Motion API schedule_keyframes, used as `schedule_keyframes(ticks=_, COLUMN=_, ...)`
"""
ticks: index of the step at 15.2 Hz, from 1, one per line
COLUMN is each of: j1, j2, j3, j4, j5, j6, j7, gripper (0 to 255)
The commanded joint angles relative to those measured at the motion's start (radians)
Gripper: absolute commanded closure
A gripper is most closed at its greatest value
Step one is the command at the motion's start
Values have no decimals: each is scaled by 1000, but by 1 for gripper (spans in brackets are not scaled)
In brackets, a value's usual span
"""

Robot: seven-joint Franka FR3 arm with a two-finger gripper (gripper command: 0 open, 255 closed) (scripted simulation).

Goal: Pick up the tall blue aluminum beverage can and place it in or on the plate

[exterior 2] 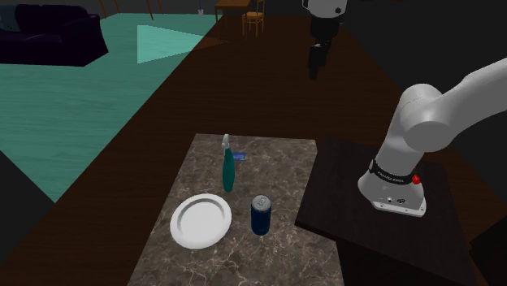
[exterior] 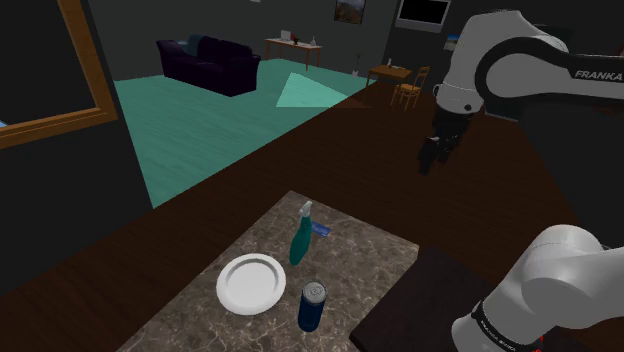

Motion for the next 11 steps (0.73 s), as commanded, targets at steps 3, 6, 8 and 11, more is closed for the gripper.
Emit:
schedule_keyframes(ticks=3, j1=19, j2=5, j3=29, j4=-39, j5=26, j6=43, j7=30, gripper=0)
schedule_keyframes(ticks=6, j1=51, j2=22, j3=73, j4=-90, j5=65, j6=110, j7=75, gripper=0)
schedule_keyframes(ticks=8, j1=72, j2=40, j3=104, j4=-118, j5=91, j6=158, j7=105, gripper=0)
schedule_keyframes(ticks=11, j1=105, j2=79, j3=151, j4=-153, j5=129, j6=233, j7=149, gripper=0)
